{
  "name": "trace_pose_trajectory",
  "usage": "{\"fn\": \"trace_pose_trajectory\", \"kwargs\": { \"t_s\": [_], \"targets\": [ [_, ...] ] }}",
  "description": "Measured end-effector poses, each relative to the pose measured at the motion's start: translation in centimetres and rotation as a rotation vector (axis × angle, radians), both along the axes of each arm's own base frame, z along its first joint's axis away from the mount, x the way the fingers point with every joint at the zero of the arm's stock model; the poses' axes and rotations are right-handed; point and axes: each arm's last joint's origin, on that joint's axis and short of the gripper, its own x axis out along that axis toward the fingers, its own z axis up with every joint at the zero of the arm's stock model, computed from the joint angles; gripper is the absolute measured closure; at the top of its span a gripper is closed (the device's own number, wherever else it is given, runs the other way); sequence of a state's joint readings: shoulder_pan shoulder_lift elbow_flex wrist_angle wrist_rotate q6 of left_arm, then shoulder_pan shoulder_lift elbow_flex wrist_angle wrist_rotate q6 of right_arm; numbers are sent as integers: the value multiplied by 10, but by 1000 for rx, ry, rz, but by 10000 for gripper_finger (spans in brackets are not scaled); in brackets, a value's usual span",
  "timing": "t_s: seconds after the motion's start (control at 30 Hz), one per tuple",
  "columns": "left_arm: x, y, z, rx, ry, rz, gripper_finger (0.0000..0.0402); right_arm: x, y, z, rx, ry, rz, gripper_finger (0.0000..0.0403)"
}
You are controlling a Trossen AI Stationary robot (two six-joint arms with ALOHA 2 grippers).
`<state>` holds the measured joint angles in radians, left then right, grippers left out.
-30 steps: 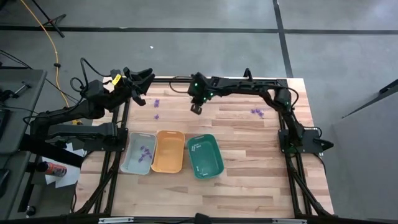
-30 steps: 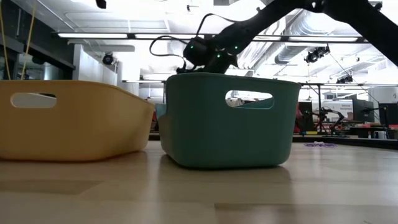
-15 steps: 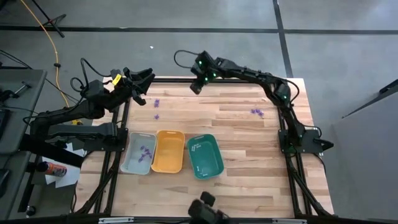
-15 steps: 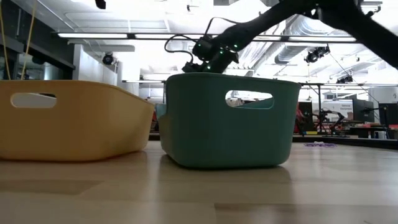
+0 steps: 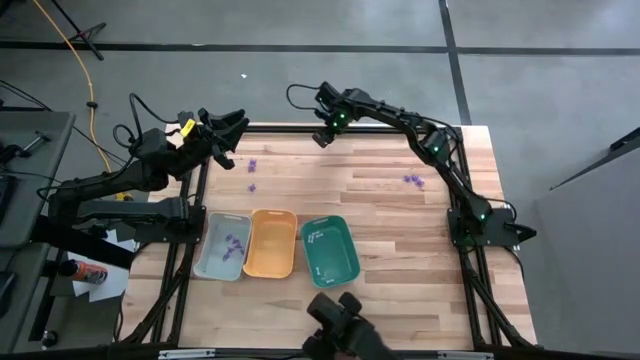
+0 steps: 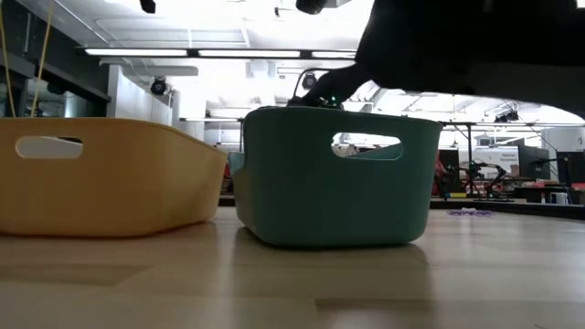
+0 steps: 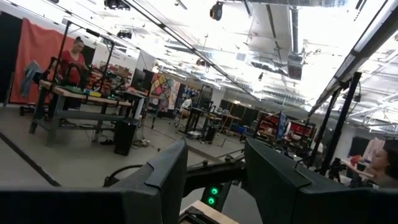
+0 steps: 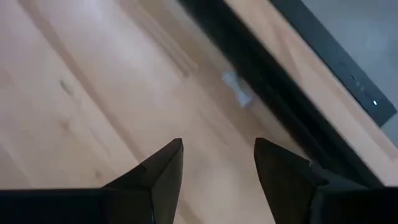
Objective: Sort Halloween decoration
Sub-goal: Put the white bone toy into the green bin
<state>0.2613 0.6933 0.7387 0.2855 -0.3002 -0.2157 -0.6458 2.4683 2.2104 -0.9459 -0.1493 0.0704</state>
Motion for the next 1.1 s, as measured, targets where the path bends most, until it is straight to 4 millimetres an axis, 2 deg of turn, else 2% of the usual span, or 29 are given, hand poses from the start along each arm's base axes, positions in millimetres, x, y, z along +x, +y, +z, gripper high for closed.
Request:
{"fn": "trace_pose_trajectory", "kwargs": {
  "t_s": [0.2, 0.3, 0.37, 0.47, 0.53, 0.63, 0.8, 1.0, 1.1],
  "targets": [
    [0, 0, 0, 0, 0, 0, 250, 3, -8, 7, 10, -101, -69, 211],
    [0, 0, 0, 0, -1, 0, 250, 7, -6, 10, 7, -119, -120, 229],
    [0, 0, 0, -1, -1, 0, 250, 11, -1, 10, 14, -121, -124, 265],
    [0, 0, 0, -8, -6, -4, 250, 17, 4, 11, -9, -138, -113, 356],
    [0, 0, 0, -8, -6, -4, 250, 20, 6, 12, -15, -153, -111, 389],
    [0, 0, 0, -8, -6, -4, 250, 23, 3, 7, 3, -174, -167, 389],
    [0, 0, 0, -13, -10, -6, 250, 21, -5, -17, 106, -158, -321, 398],
    [0, 0, 0, -13, -10, -6, 250, 21, -12, -13, 48, -191, -418, 402],
    [0, 0, 0, -13, -10, -6, 250, 21, -11, -20, 81, -178, -422, 402]
  ]
}}
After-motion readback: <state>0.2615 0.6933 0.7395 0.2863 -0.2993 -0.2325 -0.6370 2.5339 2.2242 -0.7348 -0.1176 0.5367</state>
